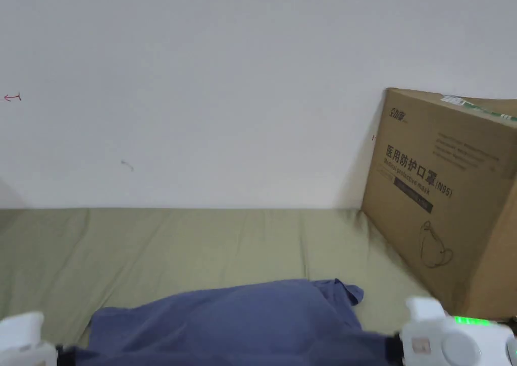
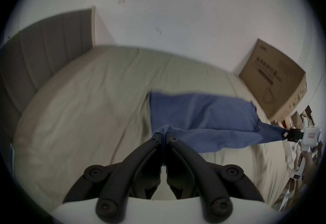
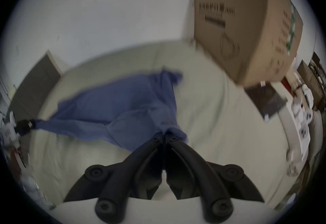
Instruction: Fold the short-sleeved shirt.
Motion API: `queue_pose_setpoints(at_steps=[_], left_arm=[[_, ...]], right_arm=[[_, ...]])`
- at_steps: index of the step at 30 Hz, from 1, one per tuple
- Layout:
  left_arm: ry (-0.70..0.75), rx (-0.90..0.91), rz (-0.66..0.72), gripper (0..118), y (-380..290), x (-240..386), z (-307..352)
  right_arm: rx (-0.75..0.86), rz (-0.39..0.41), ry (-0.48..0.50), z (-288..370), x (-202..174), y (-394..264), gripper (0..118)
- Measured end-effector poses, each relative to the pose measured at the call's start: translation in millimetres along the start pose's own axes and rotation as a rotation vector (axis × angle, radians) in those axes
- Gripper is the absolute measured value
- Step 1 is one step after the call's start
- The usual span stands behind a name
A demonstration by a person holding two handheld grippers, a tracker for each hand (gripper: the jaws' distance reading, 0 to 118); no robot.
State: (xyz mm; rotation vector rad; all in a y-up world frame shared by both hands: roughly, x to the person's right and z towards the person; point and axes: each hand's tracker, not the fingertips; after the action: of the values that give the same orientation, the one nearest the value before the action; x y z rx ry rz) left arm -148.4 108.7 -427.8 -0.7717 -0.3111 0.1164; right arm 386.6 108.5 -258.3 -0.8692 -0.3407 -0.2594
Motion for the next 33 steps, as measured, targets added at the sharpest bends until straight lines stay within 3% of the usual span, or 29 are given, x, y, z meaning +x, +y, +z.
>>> queue_pose_setpoints(at_steps=[3,6,12,17,22,25,26,27,28,29,30,31,33], left_arm=[[-0.001,-0.054,-0.017,4,-63.5,-21.2,39.0],[0.001,-0.093,-0.019,4,-110.2,-47.0,77.8],[0.013,-0.158,-0.156,4,-173.4,-54.4,162.7],[0.021,-0.187,-0.288,4,-208.6,-53.9,189.7],[0.011,-0.238,-0.252,4,-216.9,-67.6,186.6],[-0.018,-0.258,-0.219,7,-217.2,-72.8,183.4],[-0.015,-0.259,-0.213,22,-216.3,-72.6,184.7],[-0.008,-0.258,-0.192,40,-214.8,-73.1,187.5],[-0.033,-0.258,-0.157,63,-213.9,-75.0,191.2],[-0.067,-0.264,-0.135,96,-212.6,-82.4,192.8],[-0.083,-0.265,-0.119,113,-210.1,-81.8,198.4],[-0.096,-0.236,-0.106,118,-206.1,-79.8,206.1],[-0.134,-0.175,-0.086,117,-192.1,-68.6,230.4]], right_arm=[[-0.105,0.006,0.009,21.9,22.7,-86.5,1],[-0.136,-0.038,0.042,62.2,48.9,-155.1,1],[-0.197,-0.022,0.088,128.7,75.0,-247.2,1],[-0.249,0.017,0.1,148.0,82.7,-278.3,1],[-0.299,0.024,0.086,145.5,79.5,-274.5,1],[-0.356,-0.022,0.07,135.3,73.9,-268.1,1],[-0.367,-0.033,0.068,135.5,71.0,-266.5,18],[-0.364,-0.033,0.06,137.6,67.7,-265.9,46],[-0.367,-0.035,0.056,140.2,64.6,-265.1,82],[-0.364,-0.04,0.06,144.9,62.3,-263.9,109],[-0.336,-0.054,0.081,154.2,56.9,-259.4,110],[-0.321,-0.063,0.107,161.1,52.4,-254.6,110],[-0.27,-0.07,0.16,179.2,40.3,-243.7,110]])
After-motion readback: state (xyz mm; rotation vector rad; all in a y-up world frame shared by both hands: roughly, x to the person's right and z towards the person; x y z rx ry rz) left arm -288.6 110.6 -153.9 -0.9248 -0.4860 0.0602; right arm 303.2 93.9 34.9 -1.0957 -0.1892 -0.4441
